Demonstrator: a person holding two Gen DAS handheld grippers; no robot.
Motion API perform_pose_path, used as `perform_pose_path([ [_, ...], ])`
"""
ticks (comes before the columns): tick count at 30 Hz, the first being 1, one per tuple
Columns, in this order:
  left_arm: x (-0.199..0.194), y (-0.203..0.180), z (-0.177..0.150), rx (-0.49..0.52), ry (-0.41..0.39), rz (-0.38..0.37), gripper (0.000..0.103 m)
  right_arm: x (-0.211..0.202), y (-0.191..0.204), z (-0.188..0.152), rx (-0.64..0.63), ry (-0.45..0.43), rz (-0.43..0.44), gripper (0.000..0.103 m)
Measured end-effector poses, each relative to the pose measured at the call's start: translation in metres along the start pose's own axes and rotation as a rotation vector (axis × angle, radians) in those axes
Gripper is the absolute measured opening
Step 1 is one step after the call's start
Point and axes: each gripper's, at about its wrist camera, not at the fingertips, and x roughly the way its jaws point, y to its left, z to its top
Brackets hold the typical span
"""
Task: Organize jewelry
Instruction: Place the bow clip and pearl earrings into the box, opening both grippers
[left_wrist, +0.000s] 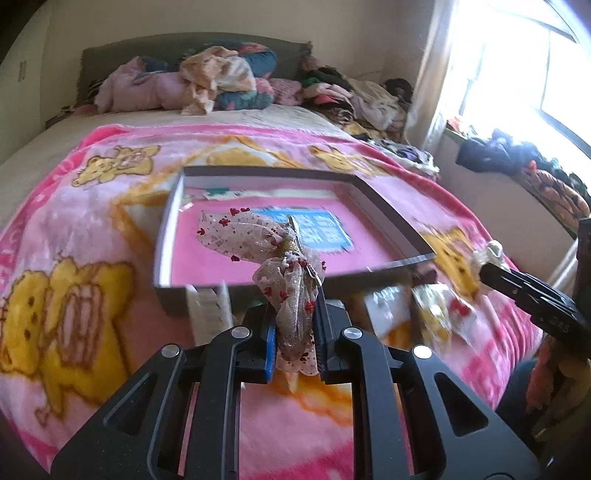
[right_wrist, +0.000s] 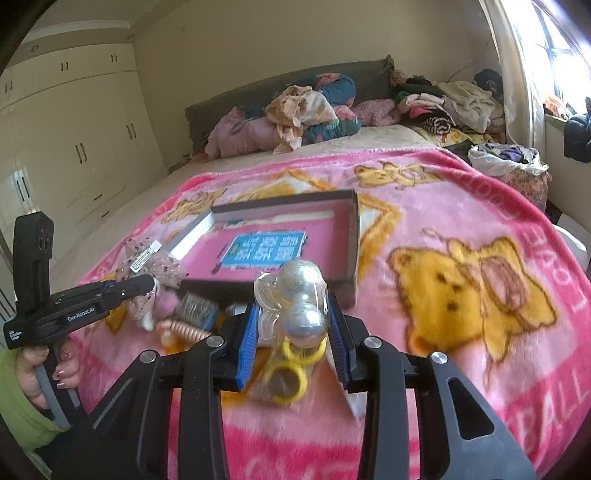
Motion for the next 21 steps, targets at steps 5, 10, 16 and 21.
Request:
perform_pose_path([
  [5,0.010,0.011,0.018,-0.026,-0.012,0.028,0.010,0.014,-0.005,0.019,0.005,-0.004,-0.005,0.033],
  [10,0.025,0.022,0.033,-0.036,-0.002,0.040,0.010,0.033,-0.010,0.033,0.017,0.012,-0.005,0.033],
  [16,0.047,0.027,0.043,-0.028,0.032,0.056,0.010,0.060,-0.013,0.047,0.021,0.043,-0.005,0.033],
  [21,0.065,0.031,0.043,-0.024,0.077,0.060,0.011,0.083,-0.013,0.052,0.010,0.078,-0.014,0.033],
])
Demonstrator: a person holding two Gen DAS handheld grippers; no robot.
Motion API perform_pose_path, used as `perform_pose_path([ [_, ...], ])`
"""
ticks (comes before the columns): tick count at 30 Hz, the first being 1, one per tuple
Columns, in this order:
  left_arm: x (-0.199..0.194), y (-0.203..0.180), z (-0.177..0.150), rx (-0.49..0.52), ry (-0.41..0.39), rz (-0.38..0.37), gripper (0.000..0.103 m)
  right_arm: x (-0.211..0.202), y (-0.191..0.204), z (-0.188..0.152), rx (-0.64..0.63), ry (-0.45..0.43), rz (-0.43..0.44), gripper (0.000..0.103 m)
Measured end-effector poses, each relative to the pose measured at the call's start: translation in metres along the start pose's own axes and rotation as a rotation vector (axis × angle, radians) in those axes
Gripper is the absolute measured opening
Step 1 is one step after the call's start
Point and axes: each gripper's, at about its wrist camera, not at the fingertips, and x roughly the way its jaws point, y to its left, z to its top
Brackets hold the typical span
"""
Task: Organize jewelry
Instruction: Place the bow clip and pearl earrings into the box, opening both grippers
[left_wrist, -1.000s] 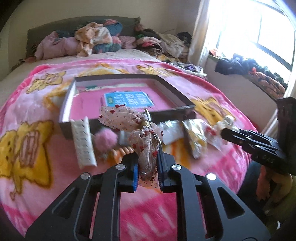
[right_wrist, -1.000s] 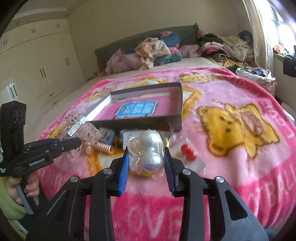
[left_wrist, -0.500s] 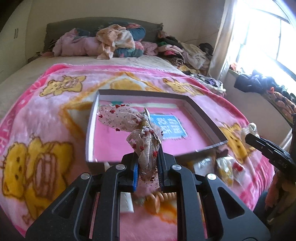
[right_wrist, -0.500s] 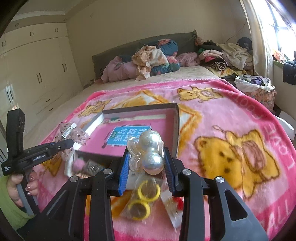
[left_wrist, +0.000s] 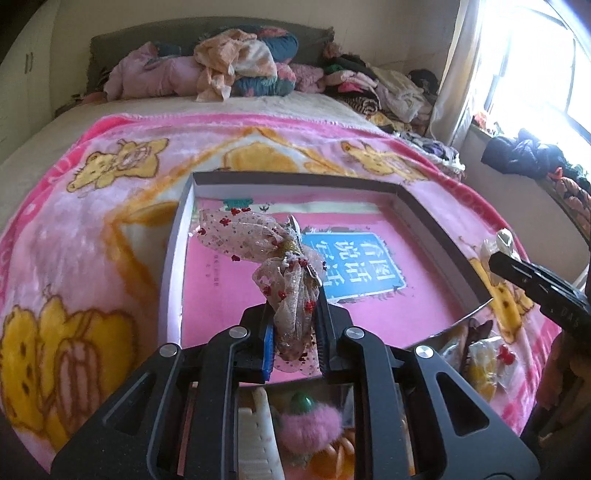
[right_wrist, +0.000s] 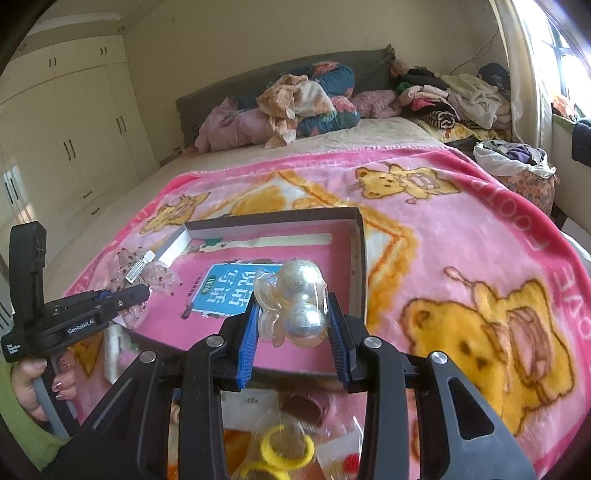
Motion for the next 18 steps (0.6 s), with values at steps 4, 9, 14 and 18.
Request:
perform_pose_path([
  [4,0.008,0.002,0.000,0.002,0.013,0.011,0.012,0.017,-0.002,0.004,0.001,0.029,-0.003,0.033],
  [9,0.012,0.004,0.001,0.014,0.019,0.018,0.012,0.036,-0.004,0.005,-0.005,0.071,-0.016,0.033],
  [14,0.016,0.006,0.001,0.006,0.023,0.018,0.014,0.047,-0.004,0.004,-0.009,0.090,-0.032,0.033],
  [18,0.018,0.006,-0.001,0.001,0.028,0.019,0.015,0.052,-0.006,0.000,-0.012,0.103,-0.044,0.033],
])
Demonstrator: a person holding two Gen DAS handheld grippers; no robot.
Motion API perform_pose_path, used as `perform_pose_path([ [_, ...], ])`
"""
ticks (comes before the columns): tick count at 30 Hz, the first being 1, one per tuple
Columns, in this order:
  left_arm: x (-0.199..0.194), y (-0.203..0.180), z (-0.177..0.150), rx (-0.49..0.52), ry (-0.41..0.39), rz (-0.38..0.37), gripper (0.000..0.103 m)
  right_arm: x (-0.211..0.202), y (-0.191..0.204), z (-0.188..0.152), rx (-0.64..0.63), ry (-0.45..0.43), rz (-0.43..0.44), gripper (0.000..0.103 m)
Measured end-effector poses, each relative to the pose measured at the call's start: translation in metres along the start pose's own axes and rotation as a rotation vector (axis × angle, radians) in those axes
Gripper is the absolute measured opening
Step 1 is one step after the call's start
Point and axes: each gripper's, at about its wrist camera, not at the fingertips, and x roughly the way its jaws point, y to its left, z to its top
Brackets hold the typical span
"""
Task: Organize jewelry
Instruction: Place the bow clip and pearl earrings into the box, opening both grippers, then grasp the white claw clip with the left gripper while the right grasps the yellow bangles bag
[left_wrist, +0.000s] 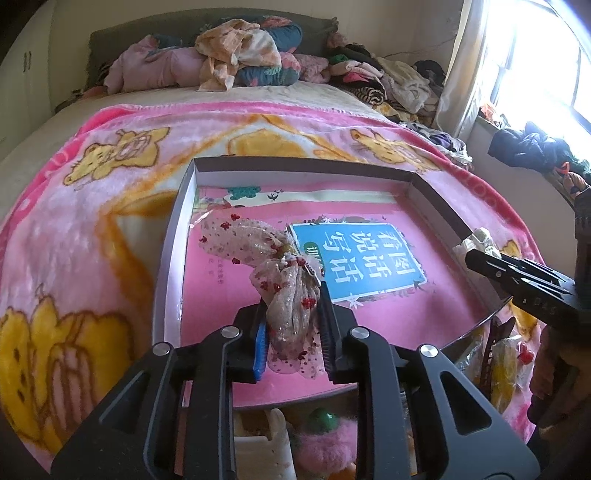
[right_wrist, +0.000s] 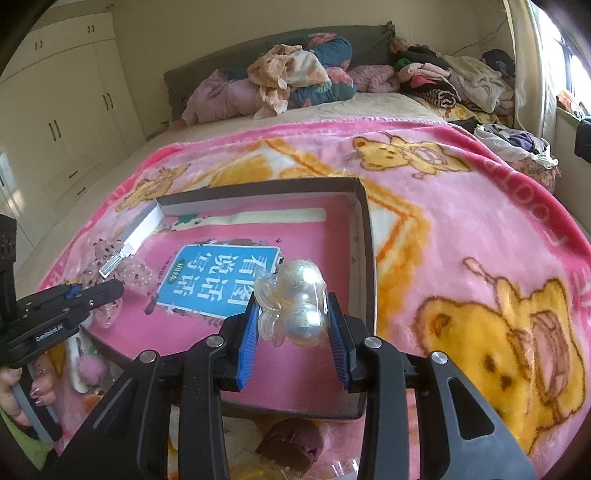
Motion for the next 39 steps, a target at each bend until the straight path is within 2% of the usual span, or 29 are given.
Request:
perform_pose_path([
  [3,0.000,0.001,-0.002,-0.008,0.000,0.003,0.016,0.002,-0.001,-0.002,-0.006,-0.001,-0.010,0.034],
  [12,-0.009,0.003,-0.006,-0.017,-0.019,0.023,0.033,0.000,-0.002,-0.006,-0.009,-0.012,-0.019,0.035],
  [14,-0.011,0.003,-0.006,-0.016,-0.026,0.025,0.037,-0.004,-0.001,-0.007,-0.011,-0.024,-0.016,0.045],
  [16,-0.015,0.002,-0.007,-0.012,-0.034,0.029,0.044,-0.009,0.000,-0.008,-0.016,-0.042,-0.023,0.050],
  [18,-0.018,0.001,-0.008,-0.011,-0.042,0.029,0.044,-0.015,0.001,-0.009,-0.021,-0.055,-0.022,0.051],
  [20,-0.021,0.001,-0.007,-0.012,-0.049,0.031,0.047,-0.021,0.003,-0.011,-0.024,-0.070,-0.029,0.061],
  [22,-0.025,0.000,-0.007,-0.011,-0.060,0.029,0.053,-0.026,0.004,-0.012,-0.025,-0.085,-0.031,0.066],
  [29,-0.045,-0.001,-0.007,-0.016,-0.118,0.038,0.066,-0.055,0.011,-0.017,-0.055,-0.164,-0.058,0.085],
  [34,-0.060,-0.002,-0.011,-0.013,-0.157,0.044,0.076,-0.072,0.017,-0.020,-0.077,-0.205,-0.075,0.090],
  [39,-0.074,-0.002,-0.016,-0.016,-0.194,0.040,0.082,-0.086,0.021,-0.024,-0.085,-0.223,-0.068,0.090],
])
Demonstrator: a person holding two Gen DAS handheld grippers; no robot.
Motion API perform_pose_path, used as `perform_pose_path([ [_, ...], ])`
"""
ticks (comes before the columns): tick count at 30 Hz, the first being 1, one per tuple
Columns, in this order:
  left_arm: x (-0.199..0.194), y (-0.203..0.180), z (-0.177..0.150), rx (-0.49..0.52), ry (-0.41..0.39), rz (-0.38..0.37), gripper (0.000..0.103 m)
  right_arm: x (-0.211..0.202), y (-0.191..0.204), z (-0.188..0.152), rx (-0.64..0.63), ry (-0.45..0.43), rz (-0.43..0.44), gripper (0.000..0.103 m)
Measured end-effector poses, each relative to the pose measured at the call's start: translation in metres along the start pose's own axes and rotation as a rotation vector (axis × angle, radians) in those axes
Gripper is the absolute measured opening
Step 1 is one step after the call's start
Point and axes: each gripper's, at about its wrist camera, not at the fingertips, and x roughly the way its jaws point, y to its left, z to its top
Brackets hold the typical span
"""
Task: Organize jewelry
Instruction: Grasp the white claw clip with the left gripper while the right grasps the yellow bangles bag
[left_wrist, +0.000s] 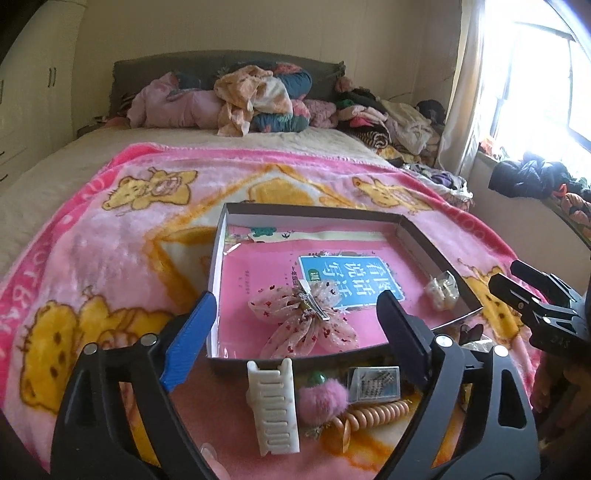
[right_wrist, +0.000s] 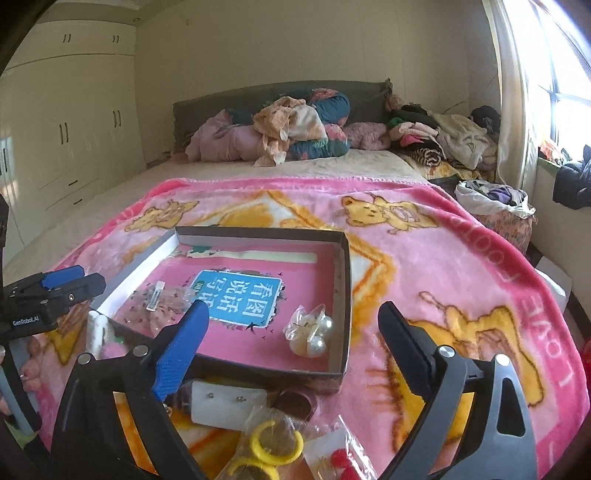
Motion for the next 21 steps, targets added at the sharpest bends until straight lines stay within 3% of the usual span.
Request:
perform_pose_path([
  [8,-0.023,0.002,-0.002,0.001,-0.062,-0.006,0.087,-0.019,0.011,-0.003,-0.006,-0.021,0.006,0.090],
  [21,-0.044,0.015,-0.014,-0.006,-0.094,0.016,0.090,-0.048,0.031,-0.017,-0.022,-0.049,0.031,0.094],
])
